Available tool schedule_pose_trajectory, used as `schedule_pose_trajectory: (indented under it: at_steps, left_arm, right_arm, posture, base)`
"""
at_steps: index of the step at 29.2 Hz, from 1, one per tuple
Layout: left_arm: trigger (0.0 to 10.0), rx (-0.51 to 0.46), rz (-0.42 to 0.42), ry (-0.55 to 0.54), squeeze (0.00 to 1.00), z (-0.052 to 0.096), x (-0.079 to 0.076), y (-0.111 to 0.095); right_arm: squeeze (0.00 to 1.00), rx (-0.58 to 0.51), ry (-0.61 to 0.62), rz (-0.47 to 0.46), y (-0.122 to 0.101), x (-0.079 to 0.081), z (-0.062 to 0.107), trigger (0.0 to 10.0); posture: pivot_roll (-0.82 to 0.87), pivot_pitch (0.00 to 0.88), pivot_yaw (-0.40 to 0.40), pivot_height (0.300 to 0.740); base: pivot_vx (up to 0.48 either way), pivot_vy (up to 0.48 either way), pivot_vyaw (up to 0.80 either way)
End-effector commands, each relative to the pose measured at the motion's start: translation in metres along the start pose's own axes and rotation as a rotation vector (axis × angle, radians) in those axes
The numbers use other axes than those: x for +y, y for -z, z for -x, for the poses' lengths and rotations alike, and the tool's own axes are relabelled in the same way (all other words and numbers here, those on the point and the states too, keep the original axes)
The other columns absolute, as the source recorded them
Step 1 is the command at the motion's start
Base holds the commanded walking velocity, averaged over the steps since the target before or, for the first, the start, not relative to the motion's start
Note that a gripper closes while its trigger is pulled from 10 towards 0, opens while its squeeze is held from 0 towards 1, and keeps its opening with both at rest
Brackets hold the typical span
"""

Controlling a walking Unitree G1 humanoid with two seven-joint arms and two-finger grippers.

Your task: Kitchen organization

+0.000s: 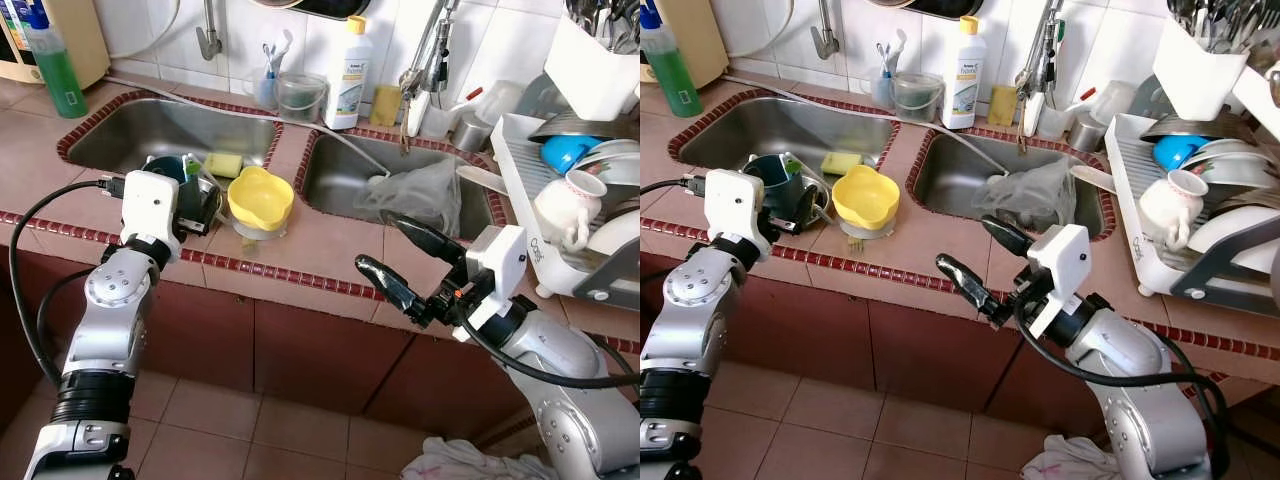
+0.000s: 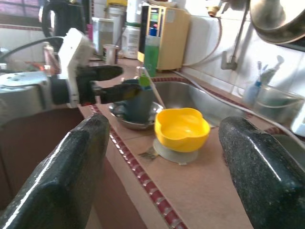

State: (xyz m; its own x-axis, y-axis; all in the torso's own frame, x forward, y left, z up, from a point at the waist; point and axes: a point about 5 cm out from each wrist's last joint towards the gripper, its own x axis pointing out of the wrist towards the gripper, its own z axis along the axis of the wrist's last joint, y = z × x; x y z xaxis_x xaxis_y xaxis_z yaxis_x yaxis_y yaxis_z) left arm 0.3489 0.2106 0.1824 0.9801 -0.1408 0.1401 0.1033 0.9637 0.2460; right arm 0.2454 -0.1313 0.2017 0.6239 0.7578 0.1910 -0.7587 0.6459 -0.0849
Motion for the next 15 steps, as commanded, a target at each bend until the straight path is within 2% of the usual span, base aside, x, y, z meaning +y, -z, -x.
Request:
schedule_pose_trajectory:
  at_steps: [1, 8, 15]
  left_arm:
    - [10.0, -0.013, -0.016, -0.012, 0.00, -0.006, 0.000, -0.006]
    - [10.0, -0.043, -0.041, -0.054, 0.00, -0.019, 0.003, -0.018]
    - [10.0, -0.051, -0.059, -0.039, 0.00, -0.027, 0.001, -0.023]
  right_arm:
    - [0.00, -0.013, -0.019, 0.006, -0.006, 0.002, -0.002, 10.0]
    - [0.00, -0.052, -0.031, -0.012, -0.019, 0.009, -0.007, 10.0]
    - [0.00, -0.059, -0.034, -0.029, -0.023, 0.015, -0.008, 10.0]
  posture:
    - [0.01, 0.035, -0.079, 0.740]
    - [0.01, 0.065, -0.069, 0.740]
    - [0.00, 0.098, -0.054, 0.740]
  base:
    - [0.000, 0.000, 0.00]
    - [0.000, 0.000, 0.00]
    - [0.000, 0.000, 0.00]
